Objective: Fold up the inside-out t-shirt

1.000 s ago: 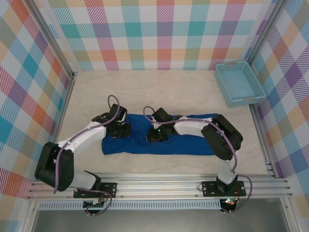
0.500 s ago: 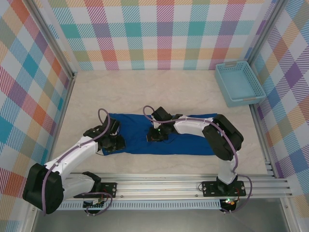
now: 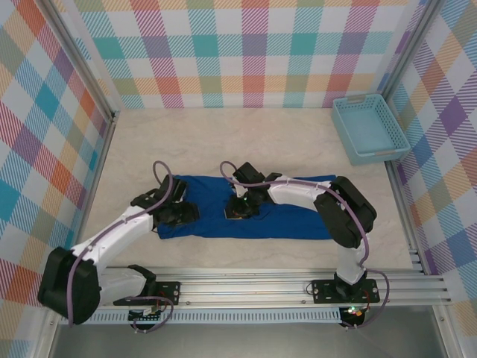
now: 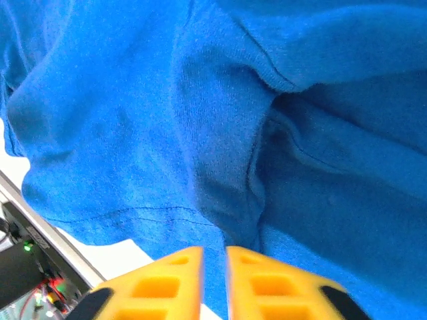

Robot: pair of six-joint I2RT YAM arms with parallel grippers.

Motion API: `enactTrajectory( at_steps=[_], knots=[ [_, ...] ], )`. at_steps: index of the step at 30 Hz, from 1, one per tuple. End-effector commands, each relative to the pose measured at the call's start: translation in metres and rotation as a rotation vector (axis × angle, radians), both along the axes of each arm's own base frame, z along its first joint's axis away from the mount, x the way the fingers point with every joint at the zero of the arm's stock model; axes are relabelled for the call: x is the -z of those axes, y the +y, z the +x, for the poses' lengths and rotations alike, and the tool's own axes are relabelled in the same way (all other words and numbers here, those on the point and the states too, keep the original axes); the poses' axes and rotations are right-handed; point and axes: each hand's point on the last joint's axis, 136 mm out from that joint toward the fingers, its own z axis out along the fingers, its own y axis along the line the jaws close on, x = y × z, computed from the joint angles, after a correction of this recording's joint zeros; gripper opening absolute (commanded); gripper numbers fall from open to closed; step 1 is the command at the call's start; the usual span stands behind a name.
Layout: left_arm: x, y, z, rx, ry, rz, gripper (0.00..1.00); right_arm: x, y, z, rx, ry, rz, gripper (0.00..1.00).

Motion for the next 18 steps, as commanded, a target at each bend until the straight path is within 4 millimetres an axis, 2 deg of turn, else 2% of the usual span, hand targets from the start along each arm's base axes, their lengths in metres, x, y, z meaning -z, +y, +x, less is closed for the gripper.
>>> enactTrajectory(
  at_steps=[1, 7, 10, 13, 15, 18],
  knots=[
    [0.006, -0.008, 0.011, 0.076, -0.009, 0.041, 0.45, -0.004, -0.005, -0.003, -0.005, 0.023, -0.015, 0.11],
    [0.046, 0.012, -0.012, 0.075, 0.136, 0.161, 0.43, 0.011, -0.026, -0.012, -0.016, 0.053, -0.112, 0.09],
    [0.049, 0.019, -0.018, 0.069, 0.163, 0.194, 0.45, 0.009, -0.033, -0.013, -0.033, 0.036, -0.141, 0.09],
    [0.031, 0.015, -0.009, 0.067, 0.101, 0.171, 0.49, -0.015, -0.027, -0.002, -0.060, -0.070, -0.095, 0.13],
    [0.011, 0.011, 0.003, 0.064, 0.016, 0.145, 0.51, -0.031, -0.017, 0.005, -0.067, -0.122, -0.030, 0.23],
    [-0.017, 0.010, 0.023, 0.045, -0.108, 0.138, 0.56, -0.039, 0.001, 0.010, -0.063, -0.124, 0.054, 0.33]
  ],
)
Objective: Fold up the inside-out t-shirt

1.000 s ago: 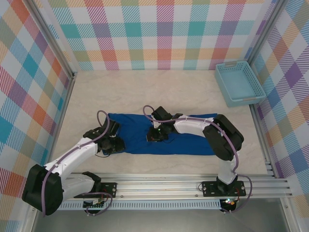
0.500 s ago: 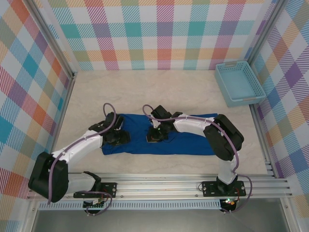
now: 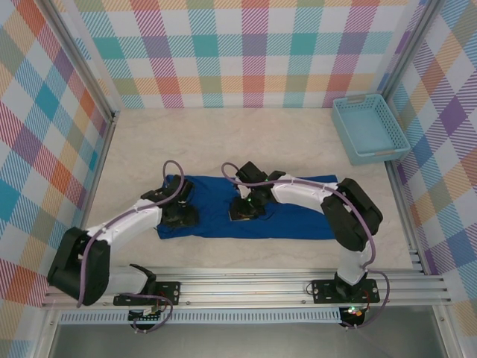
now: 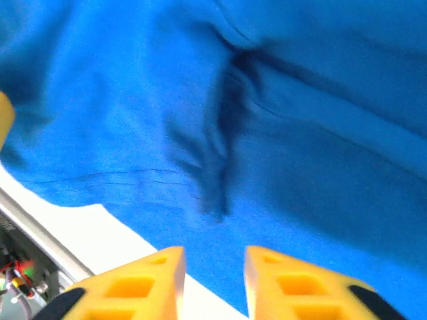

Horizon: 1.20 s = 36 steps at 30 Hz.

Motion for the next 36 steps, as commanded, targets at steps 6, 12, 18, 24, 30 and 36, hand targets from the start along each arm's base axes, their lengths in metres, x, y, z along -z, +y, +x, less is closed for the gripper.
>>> enactTrajectory(
  at_steps=[6, 12, 18, 24, 30, 36],
  knots=[
    [-0.046, -0.011, 0.062, -0.035, -0.202, -0.064, 0.63, 0.000, 0.029, 0.018, 0.006, -0.010, 0.091, 0.34],
    [-0.021, -0.010, 0.103, -0.083, -0.167, -0.082, 0.63, 0.021, 0.024, 0.006, 0.009, 0.051, 0.057, 0.33],
    [0.006, 0.001, 0.125, -0.118, -0.127, -0.047, 0.63, 0.019, 0.022, 0.000, 0.006, 0.062, 0.062, 0.16],
    [0.026, 0.014, 0.125, -0.128, -0.081, -0.008, 0.63, 0.011, 0.011, -0.006, 0.005, 0.053, 0.040, 0.06],
    [0.032, 0.019, 0.123, -0.113, -0.062, 0.008, 0.63, 0.011, 0.001, -0.016, 0.004, 0.078, 0.012, 0.05],
    [0.021, 0.013, 0.129, -0.087, -0.075, -0.015, 0.64, 0.023, -0.006, -0.021, -0.010, 0.121, -0.038, 0.15]
  ],
)
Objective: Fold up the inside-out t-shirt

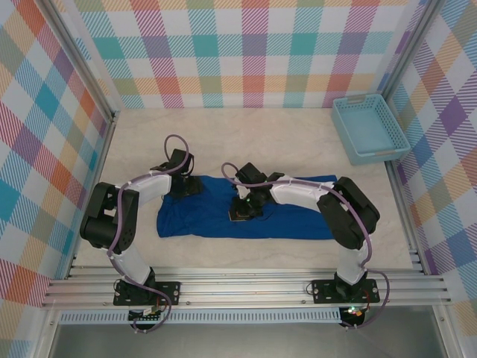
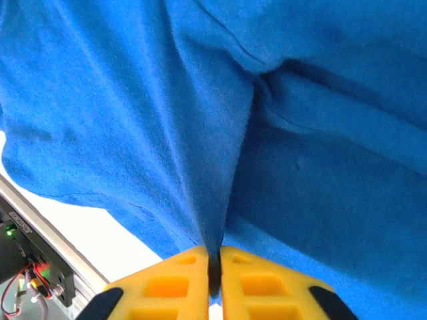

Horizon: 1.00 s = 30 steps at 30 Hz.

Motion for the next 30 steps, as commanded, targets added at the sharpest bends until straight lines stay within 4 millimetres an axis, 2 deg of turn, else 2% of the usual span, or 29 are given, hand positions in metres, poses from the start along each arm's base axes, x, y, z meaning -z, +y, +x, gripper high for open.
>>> enactTrajectory(
  at_steps=[1, 3, 6, 8, 12, 16, 20, 25, 30],
  knots=[
    [-0.009, 0.002, 0.006, 0.015, -0.005, -0.006, 0.65, 0.012, -0.011, -0.016, -0.032, 0.069, -0.059, 0.19],
    [-0.020, -0.002, 0.009, 0.021, -0.026, -0.028, 0.66, 0.009, -0.013, -0.016, -0.048, 0.059, -0.071, 0.25],
    [-0.040, -0.003, 0.006, 0.018, -0.076, -0.052, 0.67, -0.011, -0.017, -0.006, -0.072, -0.043, -0.075, 0.33],
    [-0.050, 0.007, -0.001, -0.007, -0.107, -0.033, 0.69, -0.028, -0.015, -0.001, -0.091, -0.109, -0.044, 0.36],
    [-0.059, 0.035, -0.019, -0.104, -0.137, -0.065, 0.82, -0.043, -0.017, 0.010, -0.118, -0.233, -0.030, 0.43],
    [-0.055, 0.056, -0.037, -0.183, -0.132, -0.080, 0.86, -0.046, -0.028, 0.034, -0.088, -0.362, -0.076, 0.50],
    [-0.041, 0.061, -0.049, -0.211, -0.062, -0.065, 0.85, -0.035, -0.053, 0.057, 0.030, -0.292, -0.082, 0.52],
    [-0.035, 0.075, -0.046, -0.206, -0.047, -0.006, 0.87, -0.040, -0.054, 0.064, 0.042, -0.297, -0.028, 0.54],
    [-0.020, 0.067, -0.041, -0.144, -0.015, -0.047, 0.95, -0.035, -0.051, 0.062, 0.028, -0.273, -0.016, 0.54]
  ],
)
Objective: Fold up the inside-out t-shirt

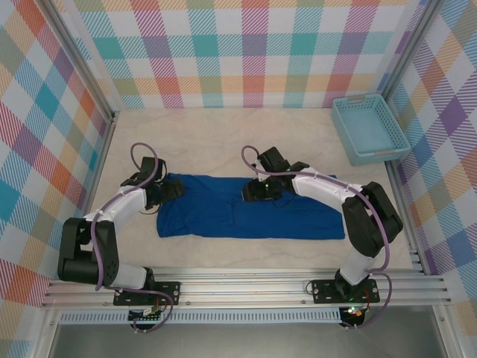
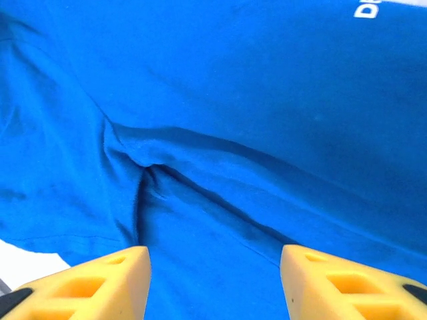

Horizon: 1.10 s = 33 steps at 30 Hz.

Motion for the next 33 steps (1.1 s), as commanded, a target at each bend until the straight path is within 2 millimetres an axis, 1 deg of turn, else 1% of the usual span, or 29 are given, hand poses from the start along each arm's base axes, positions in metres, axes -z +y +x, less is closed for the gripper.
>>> enactTrajectory(
  at_steps=[1, 2, 4, 6, 12, 16, 19, 23, 28, 31, 33],
  knots=[
    [0.014, -0.007, 0.002, 0.068, 0.040, -0.030, 0.98, 0.003, 0.008, -0.005, -0.046, 0.013, 0.025, 0.54],
    [0.020, -0.012, 0.001, 0.086, 0.061, -0.053, 1.00, 0.003, 0.008, -0.006, -0.050, 0.014, 0.029, 0.54],
    [0.027, -0.018, 0.001, 0.117, 0.097, -0.070, 1.00, 0.003, 0.008, -0.007, -0.053, 0.017, 0.038, 0.54],
    [0.032, -0.020, 0.000, 0.136, 0.128, -0.063, 1.00, 0.003, 0.009, -0.008, -0.056, 0.022, 0.053, 0.54],
    [0.035, -0.035, 0.000, 0.230, 0.169, -0.052, 1.00, 0.006, 0.009, -0.008, -0.058, 0.029, 0.081, 0.54],
    [0.036, -0.045, 0.001, 0.278, 0.164, -0.082, 1.00, 0.010, 0.009, -0.007, -0.056, 0.041, 0.088, 0.54],
    [0.028, -0.056, 0.003, 0.319, 0.136, -0.109, 0.97, 0.011, 0.009, -0.008, -0.056, 0.049, 0.089, 0.54],
    [0.026, -0.061, 0.001, 0.352, 0.141, -0.089, 0.94, 0.014, 0.007, -0.008, -0.050, 0.053, 0.085, 0.53],
    [0.021, -0.068, 0.004, 0.376, 0.116, -0.095, 0.91, 0.016, 0.007, -0.011, -0.044, 0.064, 0.086, 0.53],
    [0.024, -0.071, 0.005, 0.387, 0.124, -0.102, 0.88, 0.017, 0.006, -0.011, -0.039, 0.066, 0.083, 0.53],
    [0.030, -0.070, 0.003, 0.387, 0.151, -0.091, 0.83, 0.018, 0.005, -0.011, -0.036, 0.066, 0.081, 0.53]
  ],
)
